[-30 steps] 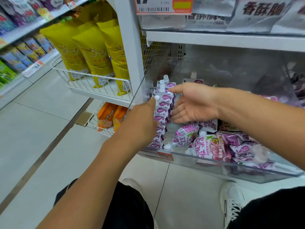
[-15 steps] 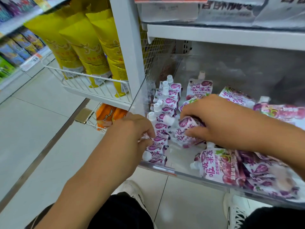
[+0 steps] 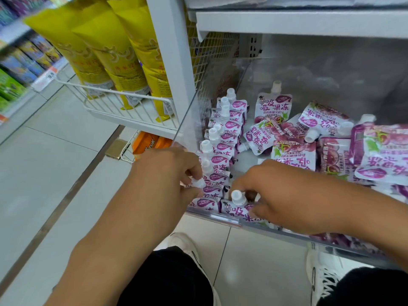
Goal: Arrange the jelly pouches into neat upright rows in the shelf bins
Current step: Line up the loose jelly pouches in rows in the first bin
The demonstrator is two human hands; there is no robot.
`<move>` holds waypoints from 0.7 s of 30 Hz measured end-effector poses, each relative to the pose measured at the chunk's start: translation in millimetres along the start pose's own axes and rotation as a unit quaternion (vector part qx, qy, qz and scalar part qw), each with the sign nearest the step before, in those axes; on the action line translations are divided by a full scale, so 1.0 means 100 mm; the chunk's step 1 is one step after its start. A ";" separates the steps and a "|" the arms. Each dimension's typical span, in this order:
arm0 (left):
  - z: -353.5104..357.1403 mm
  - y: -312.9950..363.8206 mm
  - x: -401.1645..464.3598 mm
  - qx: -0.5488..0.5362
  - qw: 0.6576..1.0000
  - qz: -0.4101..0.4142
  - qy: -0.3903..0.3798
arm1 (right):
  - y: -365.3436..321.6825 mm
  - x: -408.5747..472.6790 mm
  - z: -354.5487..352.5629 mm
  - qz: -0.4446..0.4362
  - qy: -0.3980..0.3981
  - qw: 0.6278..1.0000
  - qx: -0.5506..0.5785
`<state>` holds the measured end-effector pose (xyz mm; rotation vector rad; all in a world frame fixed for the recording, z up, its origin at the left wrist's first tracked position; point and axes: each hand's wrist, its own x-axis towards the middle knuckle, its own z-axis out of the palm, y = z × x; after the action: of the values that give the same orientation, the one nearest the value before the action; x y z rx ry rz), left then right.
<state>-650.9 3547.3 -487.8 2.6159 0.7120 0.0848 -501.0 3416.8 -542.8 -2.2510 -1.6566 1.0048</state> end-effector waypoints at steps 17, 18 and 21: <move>0.00 0.14 0.08 0.168 0.978 0.046 -0.113 | 0.02 -0.40 -0.23 -0.035 -0.025 0.997 0.069; -0.02 0.10 0.03 0.137 0.986 0.060 -0.072 | 0.04 -0.47 -0.32 -0.035 0.001 0.999 0.023; -0.02 0.13 0.02 0.074 0.986 0.143 0.035 | 0.10 -0.61 -0.52 -0.008 0.013 0.996 -0.093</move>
<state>-643.2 3539.6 -480.8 2.8540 0.3718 0.2186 -471.1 3371.8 -482.9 -2.3509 -1.8225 0.8441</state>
